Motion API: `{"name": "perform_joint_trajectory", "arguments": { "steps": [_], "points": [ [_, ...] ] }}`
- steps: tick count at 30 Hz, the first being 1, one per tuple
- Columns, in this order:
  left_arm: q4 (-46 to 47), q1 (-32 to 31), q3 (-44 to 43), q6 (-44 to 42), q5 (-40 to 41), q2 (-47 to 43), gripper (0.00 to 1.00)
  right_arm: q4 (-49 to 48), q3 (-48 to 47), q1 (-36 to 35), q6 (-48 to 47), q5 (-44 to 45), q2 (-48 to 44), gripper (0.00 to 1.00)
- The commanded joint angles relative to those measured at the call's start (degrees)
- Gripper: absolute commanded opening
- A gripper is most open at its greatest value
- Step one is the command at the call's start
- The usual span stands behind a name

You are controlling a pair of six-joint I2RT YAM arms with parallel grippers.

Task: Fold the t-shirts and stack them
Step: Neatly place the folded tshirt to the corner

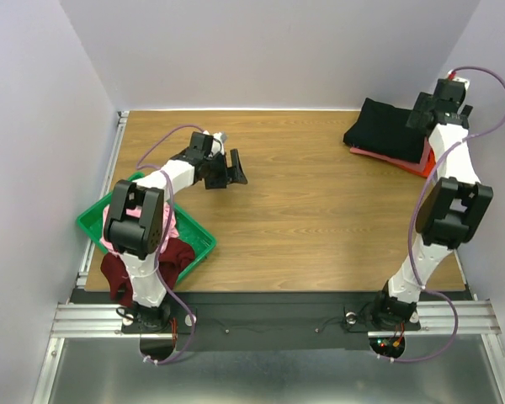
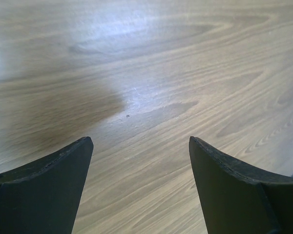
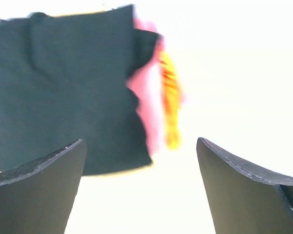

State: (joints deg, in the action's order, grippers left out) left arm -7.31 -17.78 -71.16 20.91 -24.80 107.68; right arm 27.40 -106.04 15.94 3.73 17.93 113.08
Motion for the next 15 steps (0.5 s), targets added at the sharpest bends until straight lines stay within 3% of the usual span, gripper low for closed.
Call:
{"name": "perform_joint_trajectory", "arguments": {
  "steps": [1, 7, 15],
  "points": [
    [0.37, 0.11, -0.39, -0.16, 6.16, -6.6, 0.92, -5.95, 5.57, -1.17, -2.14, 10.62, -10.48, 1.0],
    [0.37, 0.03, -0.3, 0.27, 12.39, -11.43, 0.93, -6.3, 17.15, -8.98, -2.5, 7.66, -19.72, 1.0],
    [0.46, -0.94, -0.12, 0.45, 18.02, -16.88, 0.94, -6.57, 30.8, -28.66, 11.98, -3.77, -25.1, 1.0]
  ]
}}
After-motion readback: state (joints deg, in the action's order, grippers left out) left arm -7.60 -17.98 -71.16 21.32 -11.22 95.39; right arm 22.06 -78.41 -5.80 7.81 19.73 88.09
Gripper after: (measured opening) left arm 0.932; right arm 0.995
